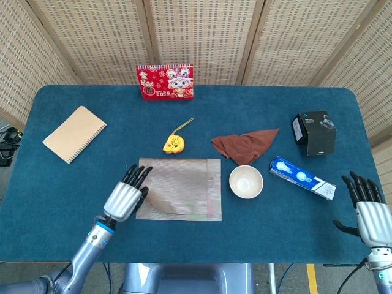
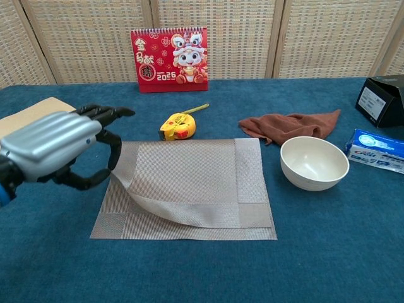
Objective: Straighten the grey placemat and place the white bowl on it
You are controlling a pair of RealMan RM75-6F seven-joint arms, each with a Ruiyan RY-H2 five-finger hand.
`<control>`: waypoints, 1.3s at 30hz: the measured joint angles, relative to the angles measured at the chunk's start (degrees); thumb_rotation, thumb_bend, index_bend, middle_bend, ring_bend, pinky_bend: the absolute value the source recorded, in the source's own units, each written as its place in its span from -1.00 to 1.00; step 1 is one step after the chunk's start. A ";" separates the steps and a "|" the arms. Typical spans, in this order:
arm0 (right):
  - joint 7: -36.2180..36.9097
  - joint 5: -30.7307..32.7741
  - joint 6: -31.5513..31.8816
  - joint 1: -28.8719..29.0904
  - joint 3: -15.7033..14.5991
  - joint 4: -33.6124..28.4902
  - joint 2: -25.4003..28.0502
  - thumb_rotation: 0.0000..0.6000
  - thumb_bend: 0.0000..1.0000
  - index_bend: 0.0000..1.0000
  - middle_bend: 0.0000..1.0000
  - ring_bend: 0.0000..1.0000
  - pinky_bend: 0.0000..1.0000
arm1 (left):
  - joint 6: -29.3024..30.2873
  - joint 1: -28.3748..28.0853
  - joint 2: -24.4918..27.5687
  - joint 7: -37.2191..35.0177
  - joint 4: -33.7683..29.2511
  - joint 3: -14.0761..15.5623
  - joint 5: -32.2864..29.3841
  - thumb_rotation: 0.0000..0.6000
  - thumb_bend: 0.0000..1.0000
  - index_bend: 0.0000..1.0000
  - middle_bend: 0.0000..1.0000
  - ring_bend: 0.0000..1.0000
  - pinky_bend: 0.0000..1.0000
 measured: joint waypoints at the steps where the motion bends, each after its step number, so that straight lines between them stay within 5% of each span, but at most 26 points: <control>1: 0.06 0.38 -0.24 0.07 0.13 0.18 -0.02 1.00 -0.82 -0.89 -1.00 -1.00 -1.00 | -0.81 -1.01 0.52 0.88 -0.34 -1.48 -1.00 1.00 0.10 0.17 -1.00 -1.00 -1.00; 9: 0.23 2.79 -2.24 0.63 0.78 1.72 -0.54 1.00 -0.82 -0.89 -1.00 -1.00 -1.00 | -5.80 -7.39 1.51 4.25 0.21 -9.87 -9.29 1.00 0.10 0.20 -1.00 -1.00 -1.00; 19: 0.15 4.00 -4.11 1.43 0.99 3.87 -1.77 1.00 -0.82 -0.89 -1.00 -1.00 -1.00 | -7.94 -15.51 -4.26 8.97 12.51 -16.35 -18.09 1.00 0.15 0.21 -1.00 -1.00 -1.00; 39: 1.06 4.61 -3.88 1.39 1.54 4.64 -1.82 1.00 -0.82 -0.89 -1.00 -1.00 -1.00 | -4.19 -27.06 -12.59 16.92 32.50 -20.48 -24.29 1.00 0.14 0.23 -1.00 -1.00 -1.00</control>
